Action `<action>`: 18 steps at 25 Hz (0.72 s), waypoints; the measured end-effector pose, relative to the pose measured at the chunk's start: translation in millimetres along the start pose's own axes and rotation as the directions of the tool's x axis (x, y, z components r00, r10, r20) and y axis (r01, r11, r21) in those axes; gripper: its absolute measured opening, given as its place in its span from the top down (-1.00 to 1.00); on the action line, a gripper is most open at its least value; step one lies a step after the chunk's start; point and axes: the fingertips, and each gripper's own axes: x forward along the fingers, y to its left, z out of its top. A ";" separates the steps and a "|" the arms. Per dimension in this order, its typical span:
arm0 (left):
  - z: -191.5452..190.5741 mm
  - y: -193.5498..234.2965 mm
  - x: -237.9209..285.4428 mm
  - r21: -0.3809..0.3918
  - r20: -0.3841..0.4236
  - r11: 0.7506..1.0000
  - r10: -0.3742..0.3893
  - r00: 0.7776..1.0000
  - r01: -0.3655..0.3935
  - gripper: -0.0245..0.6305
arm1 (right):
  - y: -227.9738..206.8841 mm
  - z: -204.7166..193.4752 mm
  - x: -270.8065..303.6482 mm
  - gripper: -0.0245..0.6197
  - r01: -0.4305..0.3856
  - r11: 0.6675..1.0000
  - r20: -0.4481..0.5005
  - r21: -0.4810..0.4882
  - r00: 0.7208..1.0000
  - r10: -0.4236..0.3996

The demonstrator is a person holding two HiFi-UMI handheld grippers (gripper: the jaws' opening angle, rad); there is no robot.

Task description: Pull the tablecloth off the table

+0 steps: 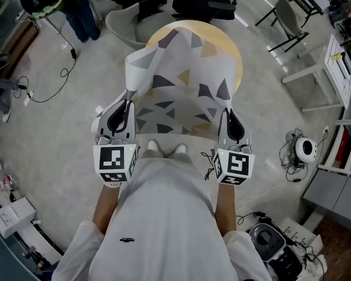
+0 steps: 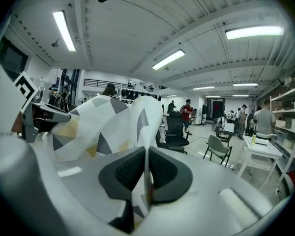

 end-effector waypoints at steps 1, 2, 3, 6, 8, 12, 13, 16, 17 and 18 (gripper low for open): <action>1.2 -2.5 -2.1 0.000 0.006 1.000 -0.001 1.000 0.001 0.83 | 2.0 0.7 -2.2 0.83 -0.006 1.000 0.002 -0.002 1.000 0.006; 2.2 -5.0 -4.1 0.002 0.010 1.000 -0.001 1.000 0.001 0.83 | 3.3 0.9 -4.5 0.83 -0.013 1.000 0.003 -0.005 1.000 0.013; 2.4 -7.0 -5.7 0.003 0.013 1.000 0.000 1.000 0.000 0.83 | 4.0 0.2 -6.4 0.83 -0.018 1.000 0.003 -0.007 1.000 0.018; 1.4 -7.8 -7.4 0.004 0.008 1.000 0.003 1.000 -0.003 0.83 | 3.8 -3.3 -9.0 0.83 -0.017 1.000 -0.003 -0.005 1.000 0.017; 2.5 -6.2 -6.4 0.008 0.004 1.000 0.002 1.000 -0.002 0.83 | 2.6 -3.2 -8.3 0.83 -0.008 1.000 -0.007 -0.004 1.000 0.008; 1.3 -1.1 0.1 0.008 0.000 1.000 -0.007 1.000 0.007 0.83 | 1.9 -2.3 -3.3 0.83 0.006 1.000 -0.012 -0.012 1.000 -0.006; 0.8 0.4 1.8 0.006 -0.001 1.000 -0.010 1.000 0.010 0.83 | 1.6 -2.2 -2.3 0.83 0.009 1.000 -0.013 -0.015 1.000 -0.009; -0.8 4.6 6.2 0.000 0.002 1.000 -0.021 1.000 0.021 0.83 | 1.1 -2.6 -0.9 0.83 0.021 1.000 -0.016 -0.018 1.000 -0.021; -2.0 5.5 7.0 -0.003 0.002 1.000 -0.026 1.000 0.026 0.83 | 1.6 -3.6 -1.4 0.83 0.025 1.000 -0.019 -0.016 1.000 -0.025; -3.2 6.1 7.3 -0.006 -0.001 1.000 -0.031 1.000 0.031 0.83 | 2.5 -4.4 -2.3 0.83 0.028 1.000 -0.021 -0.015 0.999 -0.028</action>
